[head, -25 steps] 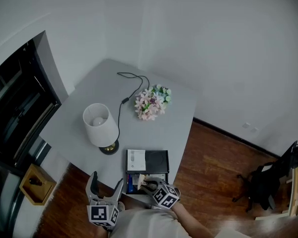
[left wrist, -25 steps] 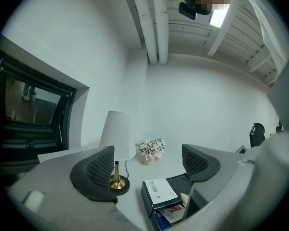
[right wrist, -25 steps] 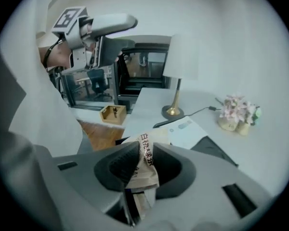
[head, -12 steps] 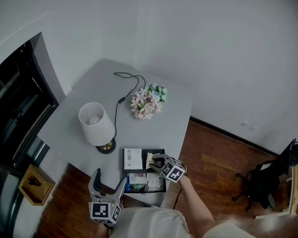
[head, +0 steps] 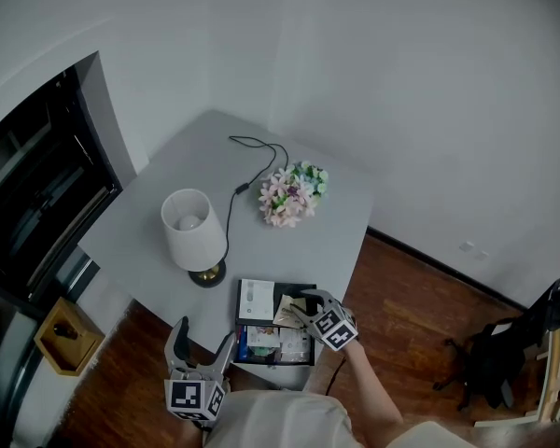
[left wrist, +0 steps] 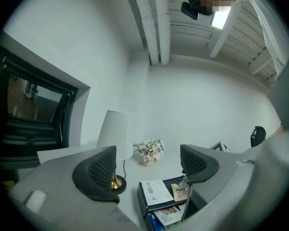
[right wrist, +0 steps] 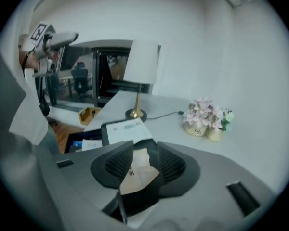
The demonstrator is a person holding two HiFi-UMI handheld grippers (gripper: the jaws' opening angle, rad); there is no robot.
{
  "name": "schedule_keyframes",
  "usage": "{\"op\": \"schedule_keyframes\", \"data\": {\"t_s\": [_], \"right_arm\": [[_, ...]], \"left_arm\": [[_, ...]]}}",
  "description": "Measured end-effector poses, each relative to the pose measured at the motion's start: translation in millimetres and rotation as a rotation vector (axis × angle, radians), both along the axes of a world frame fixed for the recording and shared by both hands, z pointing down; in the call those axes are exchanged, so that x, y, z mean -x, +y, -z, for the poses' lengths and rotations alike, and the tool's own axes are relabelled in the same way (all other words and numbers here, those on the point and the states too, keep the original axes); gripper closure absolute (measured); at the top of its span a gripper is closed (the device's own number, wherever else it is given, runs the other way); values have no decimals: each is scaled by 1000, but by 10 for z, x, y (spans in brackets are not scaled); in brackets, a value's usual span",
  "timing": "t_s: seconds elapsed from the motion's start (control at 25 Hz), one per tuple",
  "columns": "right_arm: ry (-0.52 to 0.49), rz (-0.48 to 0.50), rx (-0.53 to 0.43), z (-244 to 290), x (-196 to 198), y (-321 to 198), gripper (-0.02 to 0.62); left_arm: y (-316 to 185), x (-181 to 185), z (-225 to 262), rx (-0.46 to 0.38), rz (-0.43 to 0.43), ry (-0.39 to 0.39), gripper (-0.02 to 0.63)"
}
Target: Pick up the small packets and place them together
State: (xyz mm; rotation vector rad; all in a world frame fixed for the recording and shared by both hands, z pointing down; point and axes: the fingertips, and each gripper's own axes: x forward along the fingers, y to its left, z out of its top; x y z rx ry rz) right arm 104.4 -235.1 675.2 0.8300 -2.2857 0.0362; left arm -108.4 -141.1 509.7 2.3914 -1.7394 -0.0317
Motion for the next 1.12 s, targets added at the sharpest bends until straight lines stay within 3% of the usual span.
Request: {"op": "schedule_keyframes", "data": {"t_s": [0.2,0.24,0.28,0.32,0.48,0.52,0.6,0.72,1.12], "right_arm": [[-370,-150,-146,943,-41,122,421],[-461,-170,-166,1132,-40,173,362],[-547,-188,-182,1303,-39,227,264],[-616,-208,-200,1448,-46,280,249],[-787,-228,-280,1828,-81,535,254],[-818,-232,-295,1873,-100,584,295],[-802,-269,-315,1858,-152,617,331],[-652,-292,-327,1730,-149,627,344],[-614,-273,-315,1717,-86,666,345]], "left_arm": [[-57,11,-1,-4,-11,-10,184],[-76,3,10,-6,-17,-11,184],[-96,-16,23,-9,-27,-14,184],[-114,-45,38,-12,-40,-18,184],[-151,-208,97,-25,-99,-26,184],[-156,-250,113,-28,-113,-28,183],[-167,-327,136,-34,-140,-36,184],[-176,-406,133,-35,-167,-37,184],[-196,-446,122,-27,-185,-34,184]]}}
